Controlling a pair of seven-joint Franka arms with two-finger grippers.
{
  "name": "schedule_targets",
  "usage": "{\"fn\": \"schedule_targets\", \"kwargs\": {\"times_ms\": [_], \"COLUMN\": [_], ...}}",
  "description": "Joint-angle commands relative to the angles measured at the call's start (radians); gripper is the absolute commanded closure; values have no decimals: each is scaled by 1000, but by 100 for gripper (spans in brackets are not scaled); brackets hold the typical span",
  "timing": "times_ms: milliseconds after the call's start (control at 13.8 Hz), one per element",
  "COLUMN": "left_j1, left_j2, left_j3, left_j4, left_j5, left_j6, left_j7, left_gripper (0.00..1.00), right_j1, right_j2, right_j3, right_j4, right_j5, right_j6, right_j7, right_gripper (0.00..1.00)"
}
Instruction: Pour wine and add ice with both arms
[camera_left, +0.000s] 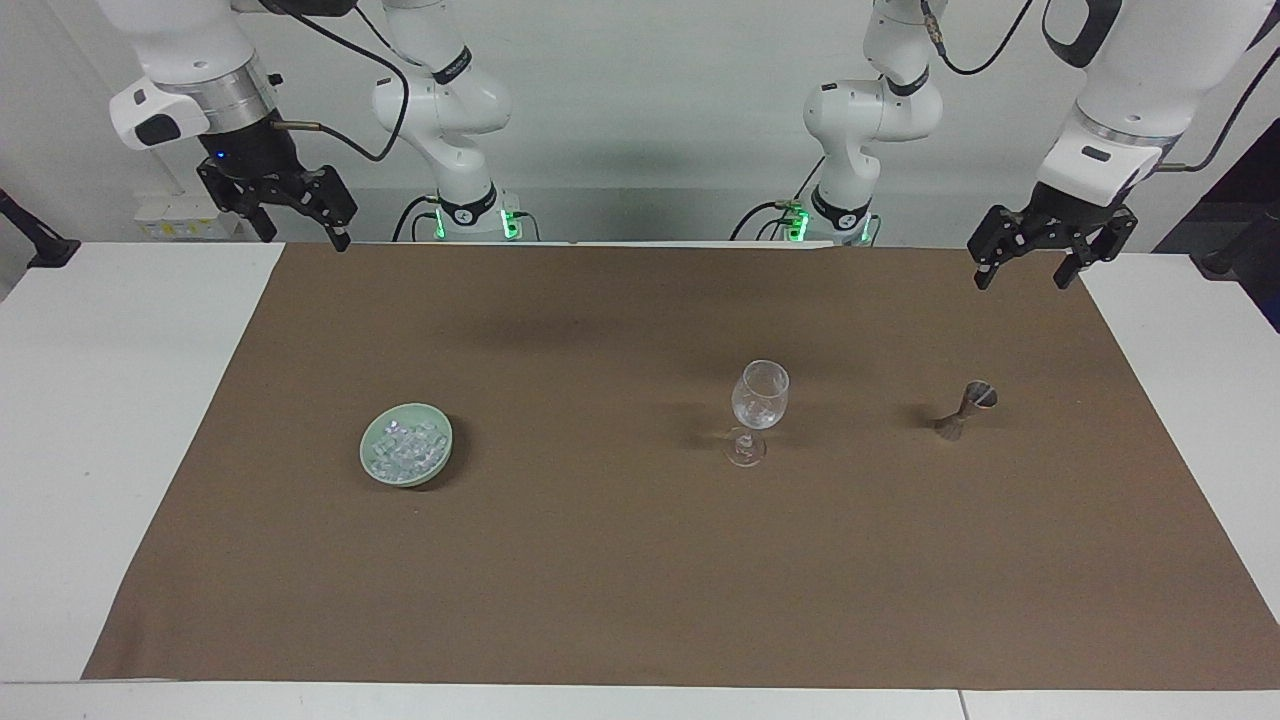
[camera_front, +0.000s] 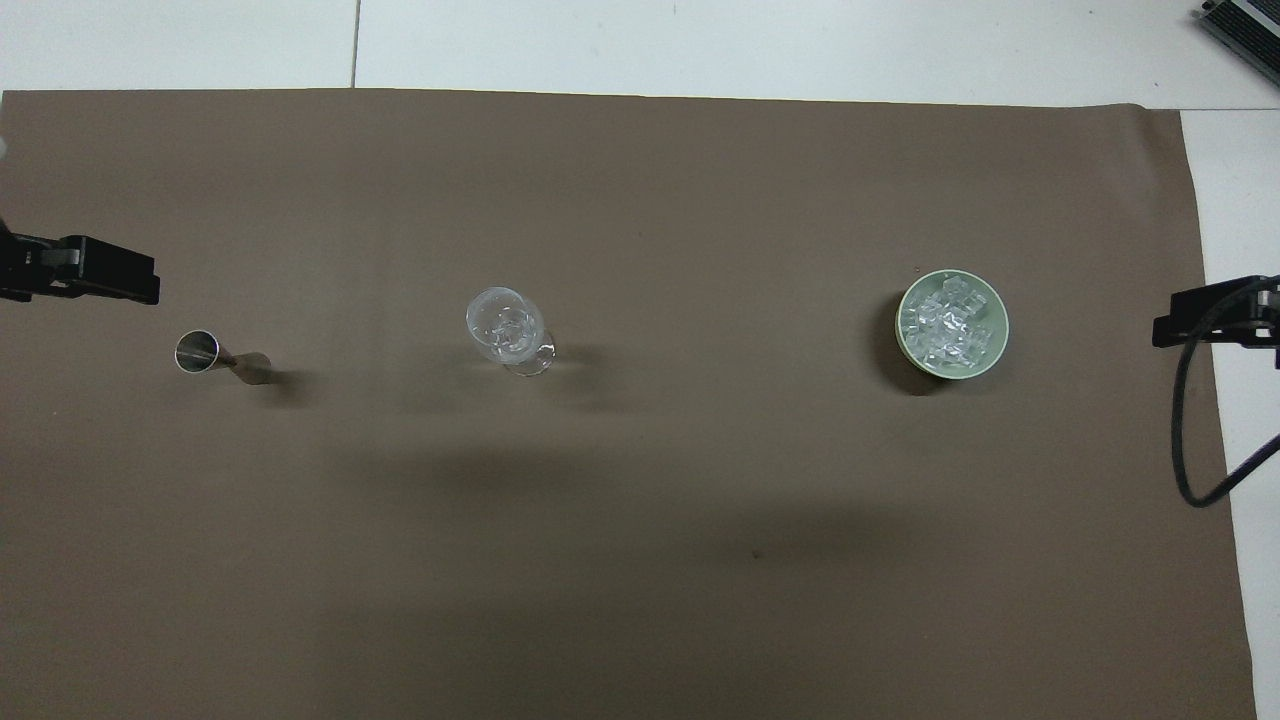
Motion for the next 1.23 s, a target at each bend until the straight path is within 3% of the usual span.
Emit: {"fn": "schedule_targets", "kwargs": {"times_ms": [0,1156], "left_j1": [-4,-7], "left_j2": [-2,1], "left_j3": [5,5], "left_j4": [-7,-5], "left_j5": [-3,3], "left_j6": [17,33], "left_j7": [-12,-9], "left_gripper": [0,0], "right_j1": [13,13], "right_j2": [-22,-16], "right_j3": [-16,-15], "right_j4": [-29,-20], "right_j5": [0,8], "right_j6": [11,13], "right_j7": [-21,-21], "right_gripper": [0,0]}}
